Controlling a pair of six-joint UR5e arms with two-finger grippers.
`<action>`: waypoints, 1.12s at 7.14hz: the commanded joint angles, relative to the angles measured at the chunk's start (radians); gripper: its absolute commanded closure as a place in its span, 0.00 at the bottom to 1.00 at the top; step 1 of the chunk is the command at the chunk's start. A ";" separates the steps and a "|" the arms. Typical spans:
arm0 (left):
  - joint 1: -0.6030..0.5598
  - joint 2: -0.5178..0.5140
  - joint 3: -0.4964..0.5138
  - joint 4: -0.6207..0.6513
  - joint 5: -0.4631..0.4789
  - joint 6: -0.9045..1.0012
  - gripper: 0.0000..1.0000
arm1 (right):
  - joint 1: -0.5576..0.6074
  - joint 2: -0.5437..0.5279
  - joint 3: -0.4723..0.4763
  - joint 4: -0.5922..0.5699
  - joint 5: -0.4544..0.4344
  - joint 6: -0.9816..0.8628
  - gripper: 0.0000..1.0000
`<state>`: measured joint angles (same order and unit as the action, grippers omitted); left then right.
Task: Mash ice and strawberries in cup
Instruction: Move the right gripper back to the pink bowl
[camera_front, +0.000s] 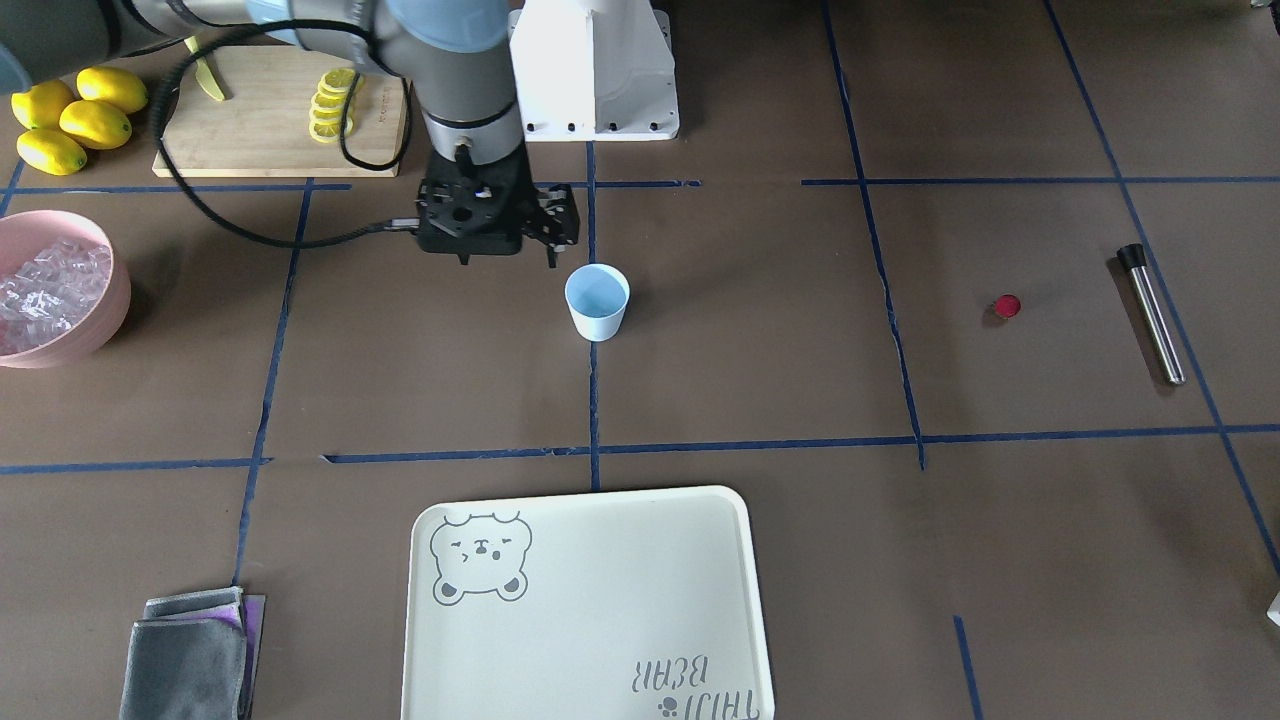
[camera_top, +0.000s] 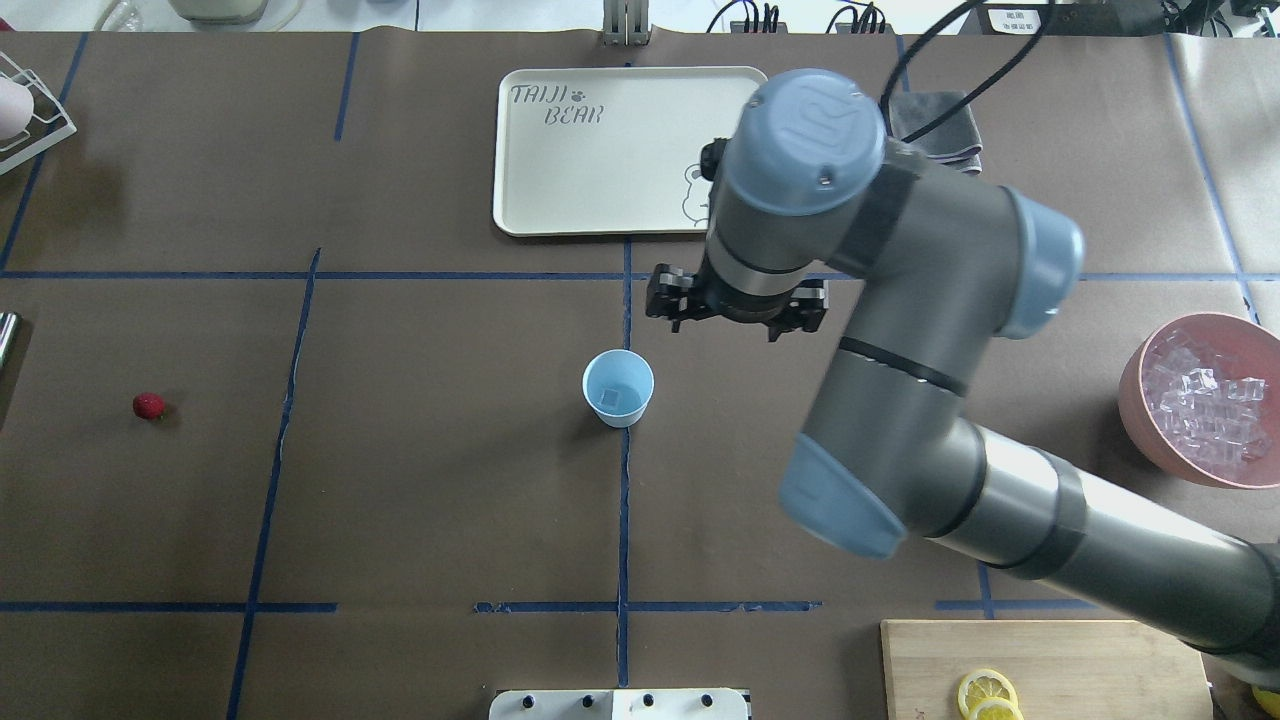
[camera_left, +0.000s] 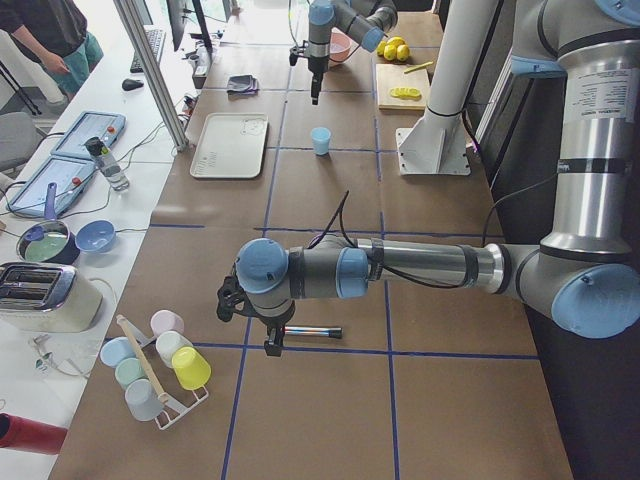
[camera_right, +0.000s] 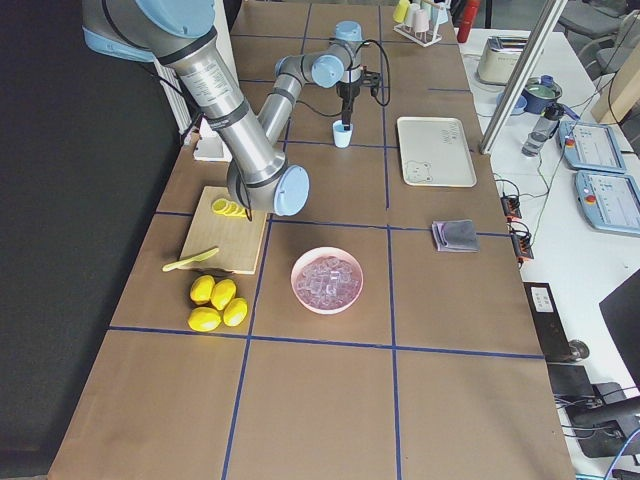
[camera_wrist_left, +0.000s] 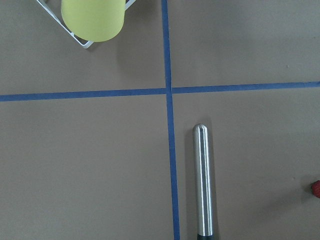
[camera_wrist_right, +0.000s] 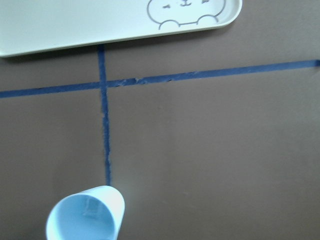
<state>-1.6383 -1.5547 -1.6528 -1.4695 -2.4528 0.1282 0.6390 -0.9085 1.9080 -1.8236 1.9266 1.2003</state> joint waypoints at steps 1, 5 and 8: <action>0.000 -0.001 -0.019 0.000 0.000 -0.013 0.00 | 0.135 -0.218 0.194 0.007 0.020 -0.172 0.00; 0.000 0.001 -0.056 0.001 0.000 -0.038 0.00 | 0.426 -0.625 0.214 0.233 0.190 -0.552 0.01; 0.002 0.010 -0.084 0.003 0.000 -0.053 0.00 | 0.511 -0.803 0.088 0.455 0.226 -0.673 0.01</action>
<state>-1.6378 -1.5463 -1.7300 -1.4670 -2.4529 0.0784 1.1259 -1.6530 2.0424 -1.4435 2.1452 0.5519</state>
